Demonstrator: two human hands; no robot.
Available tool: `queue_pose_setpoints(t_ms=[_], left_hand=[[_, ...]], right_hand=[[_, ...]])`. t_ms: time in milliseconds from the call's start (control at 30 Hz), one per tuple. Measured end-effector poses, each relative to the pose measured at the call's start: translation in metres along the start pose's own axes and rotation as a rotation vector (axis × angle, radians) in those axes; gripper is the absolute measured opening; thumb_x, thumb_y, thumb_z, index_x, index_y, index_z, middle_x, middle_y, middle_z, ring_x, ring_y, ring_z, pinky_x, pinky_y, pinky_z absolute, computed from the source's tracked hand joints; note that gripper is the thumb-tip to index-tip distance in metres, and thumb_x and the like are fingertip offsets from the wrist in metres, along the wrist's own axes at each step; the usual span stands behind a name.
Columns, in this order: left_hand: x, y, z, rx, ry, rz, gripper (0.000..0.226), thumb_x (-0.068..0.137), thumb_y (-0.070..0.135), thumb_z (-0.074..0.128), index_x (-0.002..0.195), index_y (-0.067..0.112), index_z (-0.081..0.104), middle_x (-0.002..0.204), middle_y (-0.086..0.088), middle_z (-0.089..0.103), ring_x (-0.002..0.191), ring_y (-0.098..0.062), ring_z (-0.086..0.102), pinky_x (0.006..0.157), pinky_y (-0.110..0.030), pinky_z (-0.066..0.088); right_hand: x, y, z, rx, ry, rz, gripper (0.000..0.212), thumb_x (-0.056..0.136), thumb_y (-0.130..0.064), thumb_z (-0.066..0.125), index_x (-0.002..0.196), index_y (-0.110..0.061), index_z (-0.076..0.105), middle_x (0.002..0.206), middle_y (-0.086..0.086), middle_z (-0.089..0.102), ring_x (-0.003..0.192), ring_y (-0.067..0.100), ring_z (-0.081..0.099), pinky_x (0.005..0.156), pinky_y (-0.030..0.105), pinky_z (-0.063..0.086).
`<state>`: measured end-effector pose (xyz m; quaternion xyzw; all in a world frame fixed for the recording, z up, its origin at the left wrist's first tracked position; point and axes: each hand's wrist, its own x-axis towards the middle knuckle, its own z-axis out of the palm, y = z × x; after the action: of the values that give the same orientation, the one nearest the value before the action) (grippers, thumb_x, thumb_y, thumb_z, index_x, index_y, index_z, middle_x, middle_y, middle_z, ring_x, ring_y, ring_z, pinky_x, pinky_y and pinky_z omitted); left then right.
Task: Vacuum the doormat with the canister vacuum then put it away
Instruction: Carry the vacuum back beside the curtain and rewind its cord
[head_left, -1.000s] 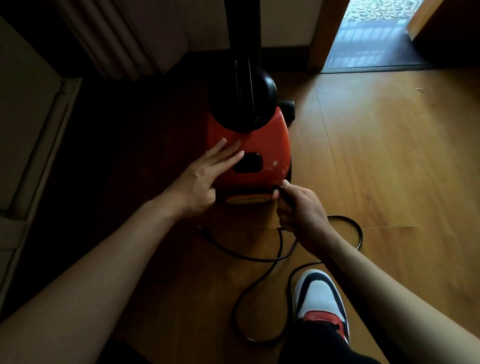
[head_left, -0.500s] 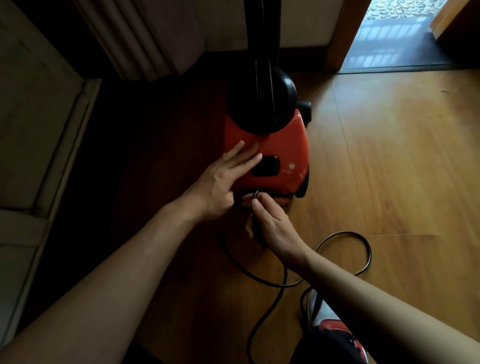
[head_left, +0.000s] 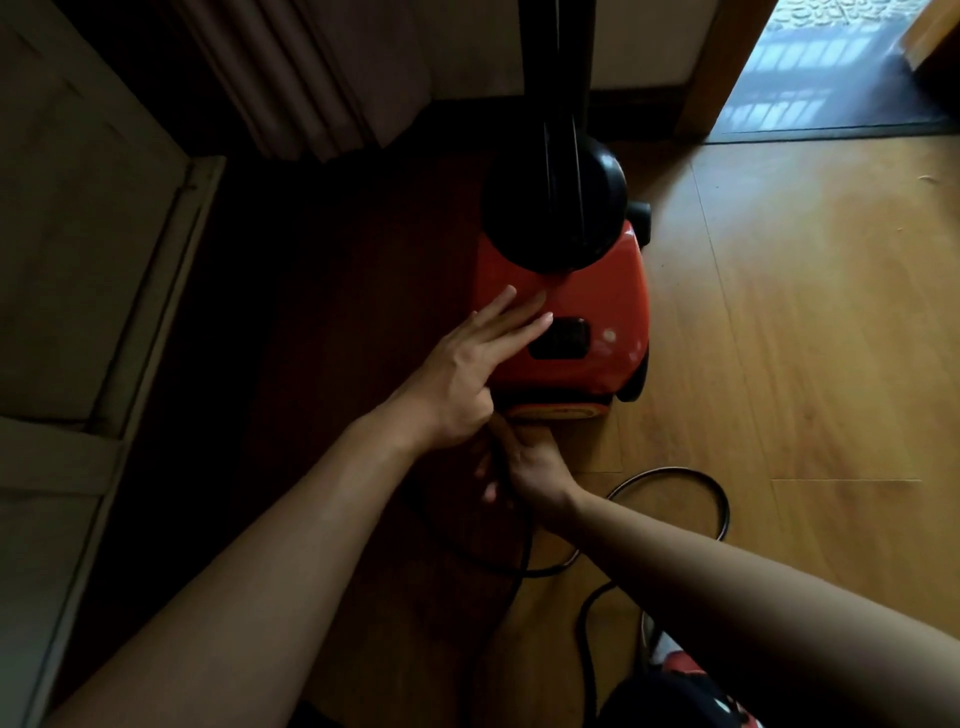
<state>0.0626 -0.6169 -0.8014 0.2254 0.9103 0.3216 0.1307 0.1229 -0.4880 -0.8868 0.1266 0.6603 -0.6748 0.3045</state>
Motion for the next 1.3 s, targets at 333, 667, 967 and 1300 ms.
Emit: queue_pose_setpoints(t_ms=[333, 667, 967, 1300], left_hand=[[0.001, -0.005, 0.0, 0.015, 0.014, 0.025, 0.104, 0.064, -0.025, 0.037, 0.155, 0.025, 0.027, 0.16, 0.016, 0.011, 0.151, -0.003, -0.004, 0.118, -0.02, -0.003], [0.0, -0.005, 0.001, -0.004, 0.014, 0.022, 0.104, 0.066, -0.026, 0.038, 0.155, 0.026, 0.026, 0.161, 0.016, 0.011, 0.149, 0.003, -0.006, 0.115, -0.014, -0.003], [0.0, 0.002, 0.0, 0.051, 0.009, 0.012, 0.104, 0.066, -0.025, 0.039, 0.156, 0.024, 0.023, 0.158, 0.017, 0.006, 0.149, -0.001, -0.008, 0.118, -0.025, -0.002], [-0.001, 0.001, 0.002, 0.074, 0.015, 0.029, 0.1, 0.067, -0.019, 0.042, 0.156, 0.023, 0.025, 0.159, 0.015, 0.008, 0.152, -0.007, -0.005, 0.124, -0.038, 0.006]], right_hand=[[0.003, 0.015, -0.083, -0.05, 0.192, 0.113, 0.027, 0.099, -0.03, 0.061, 0.109, -0.005, 0.066, 0.085, 0.012, 0.065, 0.06, 0.021, 0.055, 0.049, 0.029, 0.043], [-0.022, -0.004, -0.119, 0.55, 0.185, 0.156, 0.03, 0.102, -0.025, 0.047, 0.075, -0.015, 0.054, 0.052, -0.008, 0.03, 0.04, 0.005, 0.025, 0.038, 0.018, 0.016], [-0.049, -0.027, -0.094, 0.343, 0.117, -0.092, 0.03, 0.105, -0.026, 0.046, 0.081, -0.011, 0.057, 0.056, -0.003, 0.036, 0.043, 0.01, 0.032, 0.04, 0.022, 0.029], [-0.053, -0.014, -0.049, -0.196, 0.073, -0.442, 0.028, 0.107, -0.031, 0.037, 0.12, -0.012, 0.053, 0.072, -0.002, 0.055, 0.059, 0.009, 0.051, 0.055, 0.024, 0.041]])
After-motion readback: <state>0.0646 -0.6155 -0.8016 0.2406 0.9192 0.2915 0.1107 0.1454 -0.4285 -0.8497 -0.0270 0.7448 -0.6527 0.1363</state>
